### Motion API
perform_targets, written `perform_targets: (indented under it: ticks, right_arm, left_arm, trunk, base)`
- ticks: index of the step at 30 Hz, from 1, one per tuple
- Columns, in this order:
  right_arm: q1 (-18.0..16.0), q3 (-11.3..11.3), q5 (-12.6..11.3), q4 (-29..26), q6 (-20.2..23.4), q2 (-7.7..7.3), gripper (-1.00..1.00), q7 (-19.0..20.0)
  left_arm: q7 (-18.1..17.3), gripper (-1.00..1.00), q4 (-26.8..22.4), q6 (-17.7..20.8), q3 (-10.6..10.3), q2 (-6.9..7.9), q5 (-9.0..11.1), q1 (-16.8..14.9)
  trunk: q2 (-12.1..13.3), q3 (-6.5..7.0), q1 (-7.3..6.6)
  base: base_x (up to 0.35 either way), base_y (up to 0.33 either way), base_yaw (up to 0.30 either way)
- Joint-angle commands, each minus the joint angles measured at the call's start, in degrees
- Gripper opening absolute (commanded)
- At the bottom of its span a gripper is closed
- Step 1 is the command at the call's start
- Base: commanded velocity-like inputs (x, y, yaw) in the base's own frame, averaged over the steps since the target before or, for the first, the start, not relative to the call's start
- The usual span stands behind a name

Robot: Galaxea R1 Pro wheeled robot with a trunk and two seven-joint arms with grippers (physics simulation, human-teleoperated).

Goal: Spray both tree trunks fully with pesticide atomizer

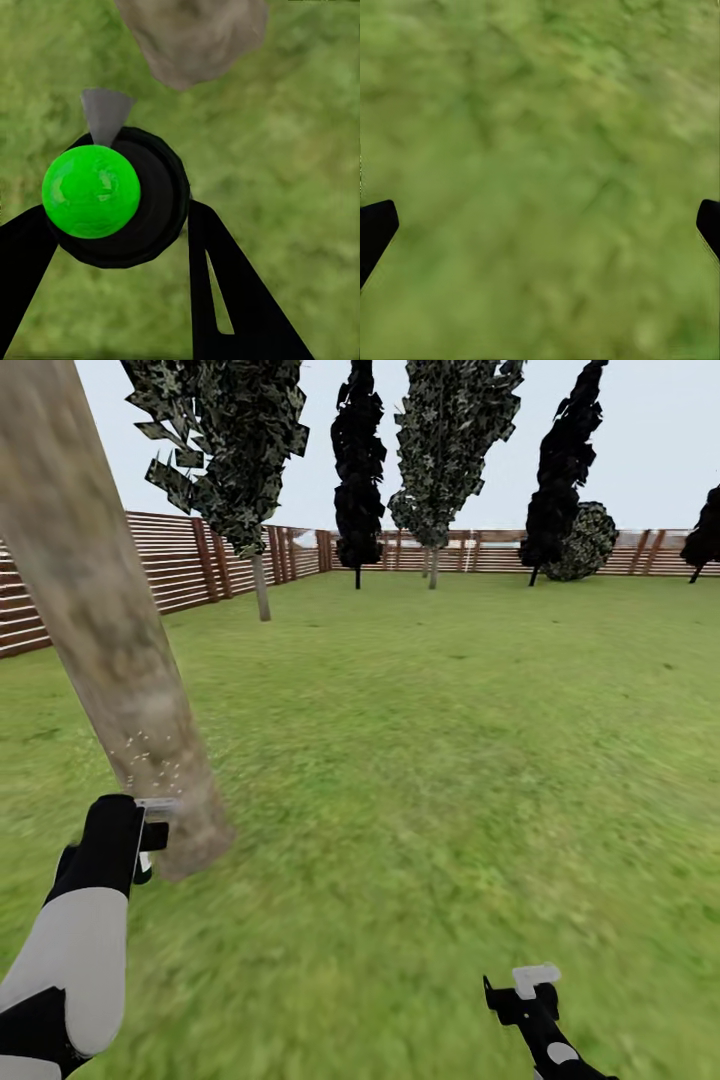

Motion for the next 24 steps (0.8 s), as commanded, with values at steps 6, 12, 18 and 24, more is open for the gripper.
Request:
perform_targets:
  ticks: [6,12,18,24]
  right_arm:
    - [0.0,-0.3,0.6,0.1,-0.2,-0.01,1.0,-0.3]
    - [0.0,-0.3,0.6,0.1,-0.2,-0.03,1.0,-0.3]
    - [0.0,-0.3,0.6,0.1,-0.2,0.0,1.0,-0.2]
    - [0.0,-0.3,0.6,0.1,-0.2,0.0,1.0,-0.2]
  left_arm:
    - [-0.6,-1.0,-0.1,0.1,0.1,-0.15,-0.7,0.1]
    - [-0.6,-1.0,-0.8,0.1,0.0,-0.12,-0.7,0.0]
    - [-0.6,-1.0,-0.1,-0.6,0.3,0.0,-0.7,1.2]
    - [-0.5,-1.0,0.8,-4.5,0.5,0.04,-0.6,2.5]
  trunk:
    - [0.0,-0.05,0.02]
    - [0.0,-0.05,0.02]
    - [0.0,-0.05,0.02]
    - [0.0,-0.05,0.02]
  base:
    - [0.283,-0.138,0.106]
    - [0.159,-0.216,0.001]
    - [0.004,-0.272,0.023]
    - [0.102,-0.257,0.26]
